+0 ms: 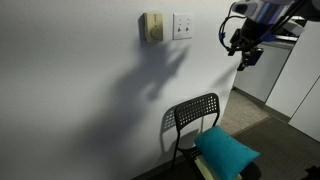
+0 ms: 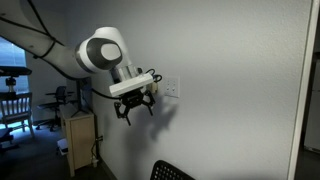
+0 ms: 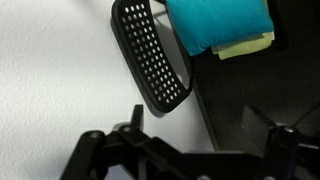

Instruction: Flick up the light switch

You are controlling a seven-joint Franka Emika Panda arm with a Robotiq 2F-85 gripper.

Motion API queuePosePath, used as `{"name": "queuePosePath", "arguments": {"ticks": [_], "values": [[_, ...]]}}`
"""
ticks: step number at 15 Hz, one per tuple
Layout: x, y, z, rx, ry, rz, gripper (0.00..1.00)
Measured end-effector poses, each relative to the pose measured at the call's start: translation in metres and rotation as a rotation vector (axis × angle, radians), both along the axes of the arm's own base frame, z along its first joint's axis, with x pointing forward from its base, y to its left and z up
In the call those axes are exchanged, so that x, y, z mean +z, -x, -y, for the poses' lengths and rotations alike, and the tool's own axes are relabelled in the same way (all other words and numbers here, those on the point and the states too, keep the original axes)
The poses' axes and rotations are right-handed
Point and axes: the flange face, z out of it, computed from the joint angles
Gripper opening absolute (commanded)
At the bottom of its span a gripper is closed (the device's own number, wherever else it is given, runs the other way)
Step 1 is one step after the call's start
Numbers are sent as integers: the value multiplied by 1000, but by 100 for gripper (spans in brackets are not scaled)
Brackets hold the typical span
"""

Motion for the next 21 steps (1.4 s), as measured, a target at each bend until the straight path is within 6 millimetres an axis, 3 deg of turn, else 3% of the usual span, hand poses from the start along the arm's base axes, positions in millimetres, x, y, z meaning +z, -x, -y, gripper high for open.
{"name": "queuePosePath", "arguments": {"ticks": [5, 12, 16, 21], "values": [[2, -40, -18, 49, 34, 18, 100], [-4, -42, -14, 44, 33, 19, 100], [7, -52, -9, 68, 37, 110, 100], [19, -73, -34, 151, 87, 177, 100]]}}
